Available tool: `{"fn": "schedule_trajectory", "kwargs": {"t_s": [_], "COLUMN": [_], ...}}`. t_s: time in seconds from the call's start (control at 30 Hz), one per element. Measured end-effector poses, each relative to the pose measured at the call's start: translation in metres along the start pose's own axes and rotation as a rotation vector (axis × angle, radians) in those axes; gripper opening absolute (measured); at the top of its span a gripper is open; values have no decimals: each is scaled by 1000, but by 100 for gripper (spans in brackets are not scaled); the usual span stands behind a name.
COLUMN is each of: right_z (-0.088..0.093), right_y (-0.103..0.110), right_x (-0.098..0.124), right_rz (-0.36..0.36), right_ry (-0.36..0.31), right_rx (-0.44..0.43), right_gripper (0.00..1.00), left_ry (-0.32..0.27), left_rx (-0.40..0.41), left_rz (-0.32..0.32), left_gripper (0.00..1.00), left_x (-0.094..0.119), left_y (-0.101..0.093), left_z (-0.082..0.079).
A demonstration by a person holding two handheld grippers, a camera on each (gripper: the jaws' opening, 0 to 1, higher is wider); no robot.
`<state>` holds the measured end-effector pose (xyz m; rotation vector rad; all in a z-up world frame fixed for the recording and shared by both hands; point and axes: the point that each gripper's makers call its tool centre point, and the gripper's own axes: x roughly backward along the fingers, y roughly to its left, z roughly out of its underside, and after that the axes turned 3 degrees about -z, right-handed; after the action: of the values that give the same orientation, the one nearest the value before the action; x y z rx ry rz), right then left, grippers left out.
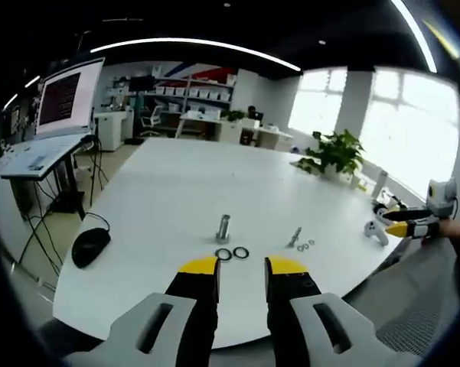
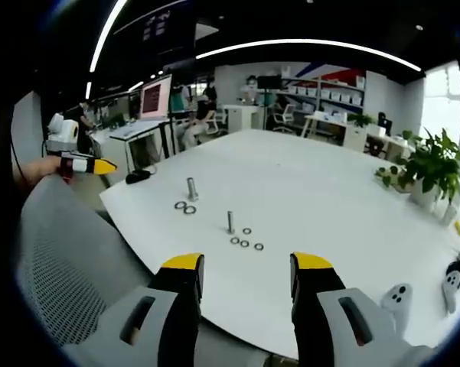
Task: Place the washer onto the threaded stud by aligning its center hole with the stud, sliding it down to the base, and recovering from edge contact or off-axis alignment until the washer reaches the visible bottom stop.
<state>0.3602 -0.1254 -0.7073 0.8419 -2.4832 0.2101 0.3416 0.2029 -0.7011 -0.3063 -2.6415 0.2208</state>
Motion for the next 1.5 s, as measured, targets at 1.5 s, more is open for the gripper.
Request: {"fn": "schedule_trajectory", "kwargs": {"t_s": [1.5], "right_z": [1], "right_y": [0], "right_x": [5], "right_rz": [0], "right_ry": [1], "right_rx": [-59], "right_gripper": [37], "left_ry": [-2], "left_rx": [46], "left_rz": [15], "left_gripper": [17], "left_x": [0], "left_y": [-4], "left_z": [0]}}
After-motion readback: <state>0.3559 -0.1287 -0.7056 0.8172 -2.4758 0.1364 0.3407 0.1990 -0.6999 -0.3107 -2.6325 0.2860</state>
